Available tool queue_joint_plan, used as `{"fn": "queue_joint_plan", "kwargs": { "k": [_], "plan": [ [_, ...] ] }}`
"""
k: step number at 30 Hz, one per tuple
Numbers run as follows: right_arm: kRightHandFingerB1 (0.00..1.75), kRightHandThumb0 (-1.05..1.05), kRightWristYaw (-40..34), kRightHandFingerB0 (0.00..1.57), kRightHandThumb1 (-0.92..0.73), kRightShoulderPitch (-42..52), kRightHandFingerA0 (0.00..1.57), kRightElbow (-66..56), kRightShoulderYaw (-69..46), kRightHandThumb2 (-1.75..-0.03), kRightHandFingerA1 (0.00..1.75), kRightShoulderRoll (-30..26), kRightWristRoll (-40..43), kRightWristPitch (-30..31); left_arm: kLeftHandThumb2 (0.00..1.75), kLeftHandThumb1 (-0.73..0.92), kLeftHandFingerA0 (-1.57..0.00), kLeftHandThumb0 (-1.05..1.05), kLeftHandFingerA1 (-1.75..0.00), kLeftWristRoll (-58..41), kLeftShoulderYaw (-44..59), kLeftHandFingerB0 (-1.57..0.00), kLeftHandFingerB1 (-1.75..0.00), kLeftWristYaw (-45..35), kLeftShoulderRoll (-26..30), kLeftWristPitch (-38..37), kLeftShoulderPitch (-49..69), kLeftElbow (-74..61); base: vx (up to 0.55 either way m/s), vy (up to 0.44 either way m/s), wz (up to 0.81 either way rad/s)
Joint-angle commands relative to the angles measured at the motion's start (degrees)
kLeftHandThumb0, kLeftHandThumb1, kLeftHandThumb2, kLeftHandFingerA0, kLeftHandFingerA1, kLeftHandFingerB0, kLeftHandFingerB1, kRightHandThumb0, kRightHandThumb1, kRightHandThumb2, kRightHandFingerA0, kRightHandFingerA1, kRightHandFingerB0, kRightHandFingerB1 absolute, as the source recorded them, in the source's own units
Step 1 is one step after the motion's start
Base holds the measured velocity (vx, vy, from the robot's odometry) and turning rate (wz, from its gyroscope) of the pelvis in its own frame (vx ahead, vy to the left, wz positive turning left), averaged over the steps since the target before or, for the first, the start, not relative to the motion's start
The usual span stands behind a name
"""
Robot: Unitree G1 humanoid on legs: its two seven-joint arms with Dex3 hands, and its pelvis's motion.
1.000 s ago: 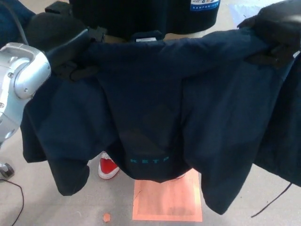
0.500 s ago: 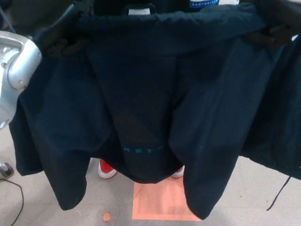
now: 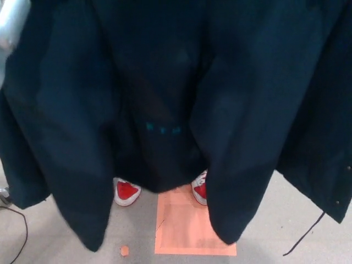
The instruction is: A person hands a coat to the robot and the robot grabs it with both hands and holds it while the person wears the coat.
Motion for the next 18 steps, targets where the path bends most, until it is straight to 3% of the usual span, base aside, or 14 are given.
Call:
{"fn": "queue_joint_plan", "kwargs": {
  "k": [1,3,4,5,6,7,9,11,13,14,15,16,17,18],
  "plan": [
    [1.64,-0.41,-18.9,0.61,-0.87,-18.0,0.83,11.1,-6.8,-0.66,1.75,-7.1,1.3,-3.5,0.63,0.78,-0.95,-0.35,-1.73,7.0,3.4,-0.69,-1.58,21.5,6.5,-6.3,-17.7,13.5,0.00,0.000,0.00],
    [1.52,-0.40,-18.9,0.66,-0.85,-21.2,0.79,13.6,-6.4,-0.68,1.74,-7.6,0.8,-3.5,0.64,0.76,-0.95,-0.35,-1.74,7.3,2.6,-0.72,-1.53,22.0,6.9,-7.4,-20.9,16.0,0.00,0.000,0.00],
    [1.54,-0.40,-19.2,0.59,-0.86,-22.7,0.79,15.0,-6.4,-0.65,1.75,-7.8,1.0,-4.3,0.92,0.51,-1.28,-0.33,-1.38,7.8,2.1,-0.86,-1.06,23.1,7.0,-7.8,-22.4,17.3,0.00,0.000,0.00],
    [1.54,-0.40,-19.5,0.59,-0.86,-24.2,0.79,16.5,-6.4,-0.65,1.75,-8.0,1.3,-5.2,0.92,0.51,-1.28,-0.33,-1.38,8.5,1.5,-0.86,-1.06,24.5,7.1,-8.2,-24.0,18.7,0.00,0.000,0.00],
    [1.54,-0.40,-19.7,0.62,-0.85,-25.8,0.78,18.0,-6.0,-0.66,1.74,-8.4,1.2,-6.4,0.62,0.61,-1.01,-0.33,-1.67,8.6,1.2,-0.88,-0.94,24.7,7.1,-8.7,-25.6,20.0,0.00,0.000,0.00],
    [1.53,-0.41,-20.3,0.73,-0.84,-27.2,0.83,19.2,-5.6,-0.70,1.71,-8.8,0.8,-7.2,0.61,0.62,-1.06,-0.37,-1.56,9.3,0.6,-0.91,-0.66,24.9,7.1,-8.3,-26.9,21.0,0.00,0.000,0.00],
    [1.55,-0.41,-21.0,0.71,-0.84,-30.1,0.84,21.5,-4.9,-0.70,1.74,-9.0,0.3,-7.7,0.59,0.63,-1.08,-0.38,-1.51,10.2,-0.6,-0.90,-0.55,25.1,7.2,-8.2,-29.9,23.2,0.00,0.000,0.00],
    [1.54,-0.41,-20.6,0.75,-0.84,-33.9,0.88,23.5,-4.4,-0.71,1.72,-8.9,0.0,-6.3,0.62,0.62,-1.04,-0.40,-1.49,8.4,-0.1,-0.92,-0.54,23.5,6.9,-10.0,-33.0,25.6,0.00,0.000,0.00],
    [1.39,-0.40,-20.6,0.89,-0.83,-36.3,1.02,25.3,-4.0,-0.71,1.56,-8.9,-0.1,-6.0,0.59,0.65,-1.06,-0.39,-1.51,7.9,-0.4,-0.95,-0.58,23.8,6.8,-10.8,-35.3,27.7,0.00,0.000,0.00],
    [1.24,-0.41,-20.3,1.03,-0.84,-38.2,1.19,26.5,-3.5,-0.66,1.26,-9.2,-0.5,-5.9,0.67,0.71,-0.97,-0.41,-1.69,8.9,-1.3,-0.87,-1.14,23.8,7.3,-10.7,-36.9,29.0,0.00,0.000,0.00],
    [1.51,-0.41,-20.4,0.87,-0.85,-39.8,1.02,27.6,-3.1,-0.66,1.60,-9.3,-0.7,-5.8,0.63,0.70,-0.91,-0.39,-1.75,9.5,-1.9,-0.80,-1.32,23.7,7.4,-10.3,-38.4,30.1,0.00,0.000,0.00],
    [1.51,-0.41,-20.7,0.87,-0.85,-40.7,1.02,28.3,-2.8,-0.66,1.60,-9.3,-0.9,-5.8,0.63,0.70,-0.91,-0.39,-1.75,9.7,-2.3,-0.80,-1.32,23.6,7.4,-9.9,-39.3,30.9,0.00,0.000,0.00],
    [1.58,-0.43,-19.8,0.84,-0.83,-43.5,0.94,29.8,-2.3,-0.73,1.74,-9.2,-1.3,-4.4,0.88,0.53,-1.21,-0.46,-1.46,11.3,-3.6,-0.92,-1.30,24.2,7.4,-8.5,-41.9,32.7,0.00,0.000,0.00],
    [1.57,-0.42,-20.1,0.84,-0.83,-44.4,0.96,30.4,-1.9,-0.73,1.73,-9.2,-1.5,-4.4,0.89,0.54,-1.22,-0.45,-1.47,11.3,-3.9,-0.93,-1.31,24.6,7.4,-9.1,-42.8,33.4,0.00,0.000,0.00]
  ]
}}
